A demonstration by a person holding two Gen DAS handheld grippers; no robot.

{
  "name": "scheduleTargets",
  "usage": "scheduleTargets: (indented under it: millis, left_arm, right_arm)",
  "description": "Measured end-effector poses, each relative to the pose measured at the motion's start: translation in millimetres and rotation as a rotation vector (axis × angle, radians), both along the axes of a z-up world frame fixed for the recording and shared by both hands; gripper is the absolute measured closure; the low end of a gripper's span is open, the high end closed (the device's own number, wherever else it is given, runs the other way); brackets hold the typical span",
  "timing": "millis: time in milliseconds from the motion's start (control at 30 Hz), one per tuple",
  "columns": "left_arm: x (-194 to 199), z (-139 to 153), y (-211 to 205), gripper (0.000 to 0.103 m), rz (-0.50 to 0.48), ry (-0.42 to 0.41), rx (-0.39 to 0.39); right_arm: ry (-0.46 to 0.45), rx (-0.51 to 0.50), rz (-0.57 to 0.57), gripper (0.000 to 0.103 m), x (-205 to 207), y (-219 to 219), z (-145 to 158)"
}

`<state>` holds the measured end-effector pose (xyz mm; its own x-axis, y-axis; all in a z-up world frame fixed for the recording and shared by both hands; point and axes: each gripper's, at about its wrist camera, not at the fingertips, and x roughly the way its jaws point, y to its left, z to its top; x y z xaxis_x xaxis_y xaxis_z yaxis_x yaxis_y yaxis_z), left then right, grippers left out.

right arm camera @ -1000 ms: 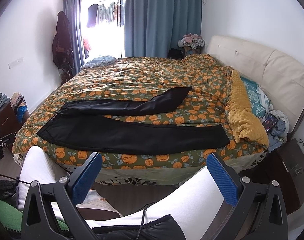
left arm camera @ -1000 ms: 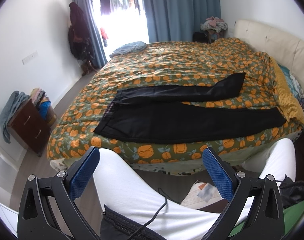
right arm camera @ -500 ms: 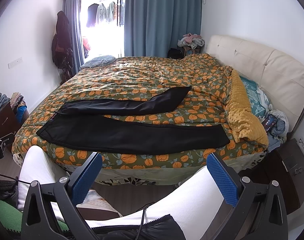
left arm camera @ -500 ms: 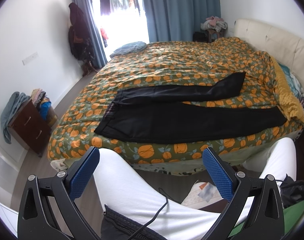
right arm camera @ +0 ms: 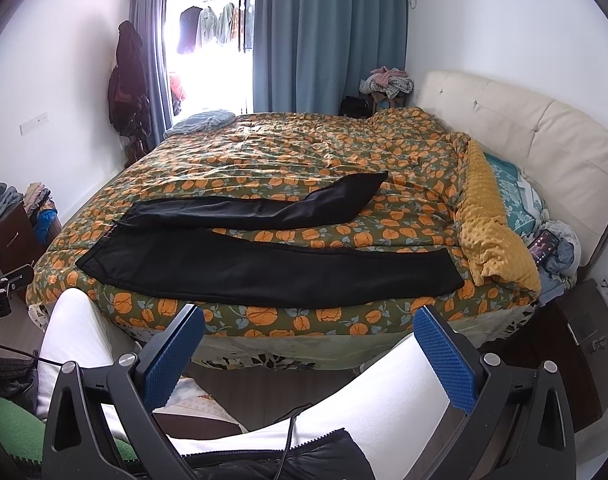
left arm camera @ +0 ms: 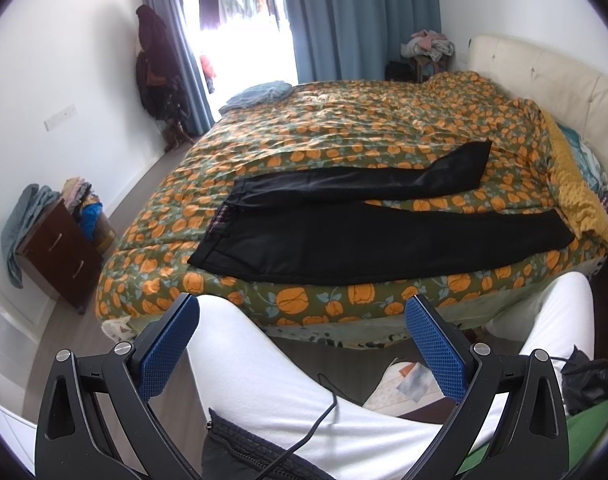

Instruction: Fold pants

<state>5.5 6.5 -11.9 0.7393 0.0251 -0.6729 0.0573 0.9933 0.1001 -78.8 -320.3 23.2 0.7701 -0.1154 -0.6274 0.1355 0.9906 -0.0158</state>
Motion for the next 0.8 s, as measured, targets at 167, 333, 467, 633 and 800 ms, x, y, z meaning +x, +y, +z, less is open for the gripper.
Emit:
scheduleTargets:
  millis: [167,333,467,633,800]
  left_arm:
    - [0,0,2,0.0,0.0,0.0,0.0]
    - [0,1,0,0.0,-0.001,0.002,0.002]
    - [0,0,7,0.0,-0.005,0.005,0.003]
    - [-1,0,10,0.0,-0.005,0.006,0.004]
    - [-1,0,7,0.0,-0.006,0.005,0.006]
  right_arm:
    - [0.003,-0.002,-0.001,0.0,0,2,-1]
    - [0.015,-0.013,-0.014,0.0,2,4,-3]
    - [0.02,-0.031,-0.032,0.0,2,3,-3]
    - [0.032,-0.049,-0.042,0.0,3,2,-5]
    - [0.042,-0.059,-0.048,0.0,3,2,-6]
